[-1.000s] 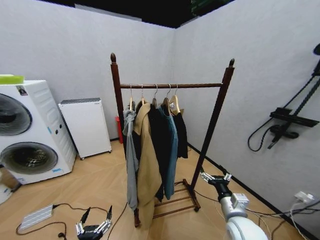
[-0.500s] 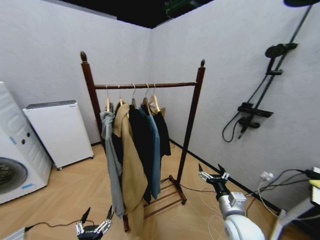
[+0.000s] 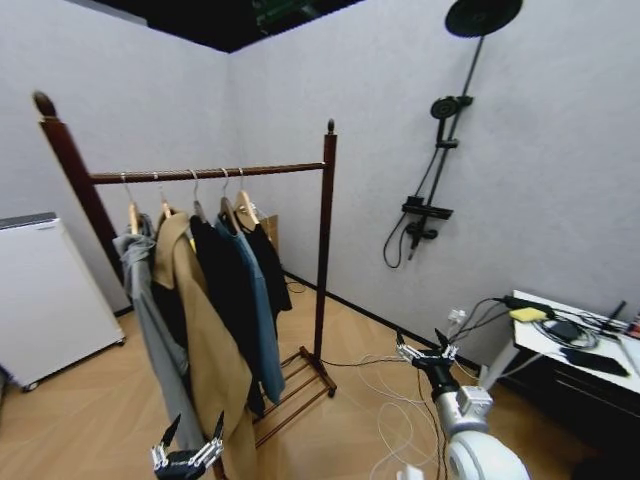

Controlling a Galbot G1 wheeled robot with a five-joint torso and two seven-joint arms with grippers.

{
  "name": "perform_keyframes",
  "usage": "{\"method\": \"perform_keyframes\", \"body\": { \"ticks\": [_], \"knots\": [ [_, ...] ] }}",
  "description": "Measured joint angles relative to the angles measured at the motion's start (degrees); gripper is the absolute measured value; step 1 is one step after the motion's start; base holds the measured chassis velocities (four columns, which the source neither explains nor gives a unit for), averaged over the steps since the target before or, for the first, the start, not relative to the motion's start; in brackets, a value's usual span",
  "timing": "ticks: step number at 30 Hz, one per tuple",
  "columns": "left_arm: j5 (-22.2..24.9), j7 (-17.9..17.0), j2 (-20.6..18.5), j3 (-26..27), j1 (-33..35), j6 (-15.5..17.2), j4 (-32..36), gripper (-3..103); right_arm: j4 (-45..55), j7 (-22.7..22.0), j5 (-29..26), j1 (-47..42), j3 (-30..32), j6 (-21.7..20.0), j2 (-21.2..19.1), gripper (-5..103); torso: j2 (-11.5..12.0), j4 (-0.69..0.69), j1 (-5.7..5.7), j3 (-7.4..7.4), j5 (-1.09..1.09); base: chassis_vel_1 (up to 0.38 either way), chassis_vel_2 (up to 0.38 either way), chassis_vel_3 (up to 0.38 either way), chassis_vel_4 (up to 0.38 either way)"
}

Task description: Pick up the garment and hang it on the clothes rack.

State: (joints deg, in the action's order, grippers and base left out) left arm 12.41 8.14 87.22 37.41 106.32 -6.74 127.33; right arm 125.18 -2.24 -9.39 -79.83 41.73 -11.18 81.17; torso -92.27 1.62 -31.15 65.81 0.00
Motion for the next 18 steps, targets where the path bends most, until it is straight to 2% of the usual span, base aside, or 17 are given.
{"method": "perform_keyframes", "body": {
  "ticks": [18],
  "knots": [
    [0.0,0.0,0.0,0.0,0.0,0.0,0.0,100,-0.7,0.2,-0.3,0.4,0.1,0.4,-0.2,100,0.0,0.00,-0.01,0.01,0.01,-0.125,-0.119,-0.123,-0.131]
  ]
}}
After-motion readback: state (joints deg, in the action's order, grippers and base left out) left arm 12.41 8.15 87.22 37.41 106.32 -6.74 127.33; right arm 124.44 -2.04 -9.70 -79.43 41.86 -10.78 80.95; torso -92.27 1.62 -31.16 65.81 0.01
